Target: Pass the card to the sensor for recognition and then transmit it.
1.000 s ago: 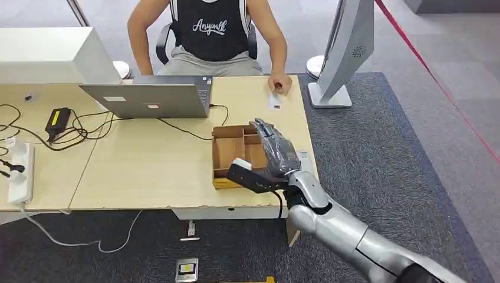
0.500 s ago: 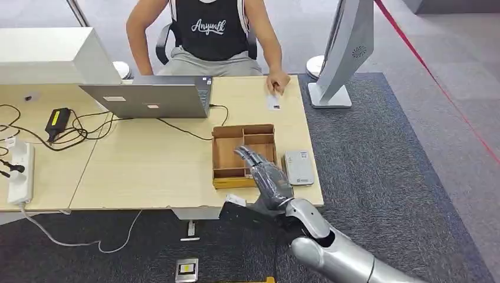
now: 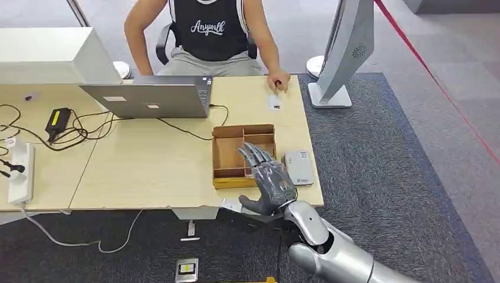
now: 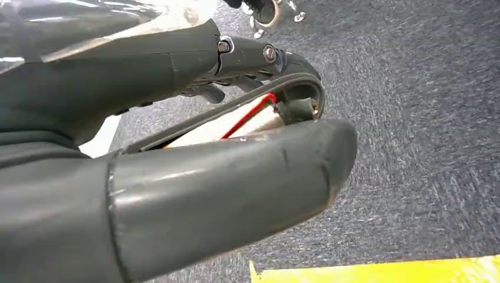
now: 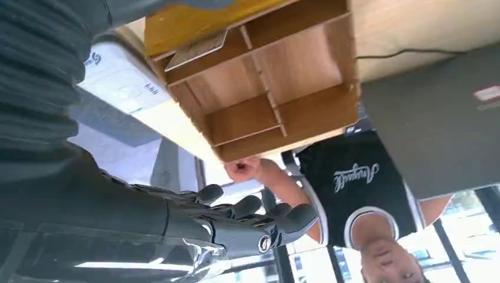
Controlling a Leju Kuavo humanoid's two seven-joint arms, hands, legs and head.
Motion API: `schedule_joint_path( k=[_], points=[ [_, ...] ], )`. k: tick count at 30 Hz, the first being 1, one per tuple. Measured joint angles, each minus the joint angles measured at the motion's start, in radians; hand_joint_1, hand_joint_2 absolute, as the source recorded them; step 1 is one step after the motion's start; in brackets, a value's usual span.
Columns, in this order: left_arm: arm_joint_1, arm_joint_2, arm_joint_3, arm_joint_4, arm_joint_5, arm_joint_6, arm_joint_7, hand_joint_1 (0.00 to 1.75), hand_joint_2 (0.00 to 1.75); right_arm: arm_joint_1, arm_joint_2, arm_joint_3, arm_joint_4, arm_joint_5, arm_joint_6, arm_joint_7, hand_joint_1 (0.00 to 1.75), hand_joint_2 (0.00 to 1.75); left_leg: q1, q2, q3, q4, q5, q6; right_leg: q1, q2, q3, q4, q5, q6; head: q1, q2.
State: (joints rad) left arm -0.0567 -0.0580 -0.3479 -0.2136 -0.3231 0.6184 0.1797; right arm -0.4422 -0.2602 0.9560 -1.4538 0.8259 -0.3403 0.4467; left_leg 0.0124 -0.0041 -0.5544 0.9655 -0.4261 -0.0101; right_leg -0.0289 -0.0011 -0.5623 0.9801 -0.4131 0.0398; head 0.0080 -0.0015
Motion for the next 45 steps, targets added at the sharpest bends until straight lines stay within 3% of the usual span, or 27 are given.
schedule_joint_path(
  k=[11,21,30,37,45],
  points=[
    [0.000,0.000,-0.026,-0.007,0.003,0.001,0.001,0.00,0.00,-0.001,0.001,-0.008,0.039,0.012,-0.005,0.008,0.00,1.75,0.000,0.000,0.000,0.000,0.000,0.000,0.000,0.000,0.000,0.000,0.000,0.000,0.000,0.000],
    [0.000,0.000,-0.056,-0.008,0.027,0.001,0.010,0.00,0.00,-0.028,0.029,-0.010,0.139,0.117,0.000,0.072,0.00,1.75,0.000,0.000,0.000,0.000,0.000,0.000,0.000,0.000,0.000,0.000,0.000,0.000,0.000,0.000],
    [0.000,0.001,-0.061,-0.008,0.034,0.002,0.010,0.00,0.00,-0.030,0.037,-0.010,0.164,0.118,0.002,0.072,0.00,1.75,0.000,0.000,0.000,0.000,0.000,0.000,0.000,0.000,0.000,0.000,0.000,0.000,0.000,0.000],
    [-0.001,0.007,-0.103,-0.008,0.056,0.003,0.019,0.00,0.00,-0.050,0.084,-0.002,0.307,0.183,0.020,0.107,0.00,1.75,0.000,0.000,0.000,0.000,0.000,0.000,0.000,0.000,0.000,0.000,0.000,0.000,0.000,0.000],
    [-0.001,0.007,-0.114,-0.010,0.061,0.003,0.030,0.00,0.00,-0.051,0.097,-0.005,0.353,0.199,0.027,0.112,0.00,1.75,0.000,0.000,0.000,0.000,0.000,0.000,0.000,0.000,0.000,0.000,0.000,0.000,0.000,0.000]
  ],
)
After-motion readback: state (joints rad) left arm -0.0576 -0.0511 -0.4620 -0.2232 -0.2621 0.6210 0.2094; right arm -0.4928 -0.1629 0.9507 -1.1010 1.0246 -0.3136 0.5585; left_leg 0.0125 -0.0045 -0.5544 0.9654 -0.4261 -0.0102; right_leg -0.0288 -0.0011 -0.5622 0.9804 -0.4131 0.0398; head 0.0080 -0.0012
